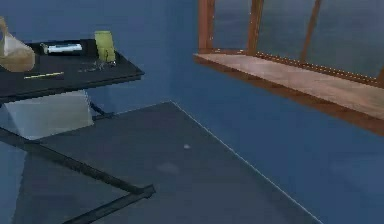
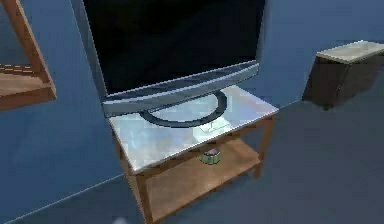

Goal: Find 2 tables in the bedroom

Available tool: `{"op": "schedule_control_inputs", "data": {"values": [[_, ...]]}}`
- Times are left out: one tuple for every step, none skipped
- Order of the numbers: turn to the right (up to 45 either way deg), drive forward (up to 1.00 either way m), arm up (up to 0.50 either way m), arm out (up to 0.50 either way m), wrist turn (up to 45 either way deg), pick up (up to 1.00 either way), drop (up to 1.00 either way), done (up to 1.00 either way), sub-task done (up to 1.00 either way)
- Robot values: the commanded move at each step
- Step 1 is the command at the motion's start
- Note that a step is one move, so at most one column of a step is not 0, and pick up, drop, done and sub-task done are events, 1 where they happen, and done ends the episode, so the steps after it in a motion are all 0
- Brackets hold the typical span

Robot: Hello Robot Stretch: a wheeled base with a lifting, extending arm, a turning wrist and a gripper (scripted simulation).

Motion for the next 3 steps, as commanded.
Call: {"op": "schedule_control_inputs", "data": {"values": [[0.0, 0.55, 0.00, 0.00, 0.0, 0.00, 0.00, 0.00, 0.00], [-45.0, 0.00, 0.00, 0.00, 0.0, 0.00, 0.00, 0.00, 0.00], [0.0, 0.00, 0.00, 0.00, 0.0, 0.00, 0.00, 1.00, 0.00]]}}
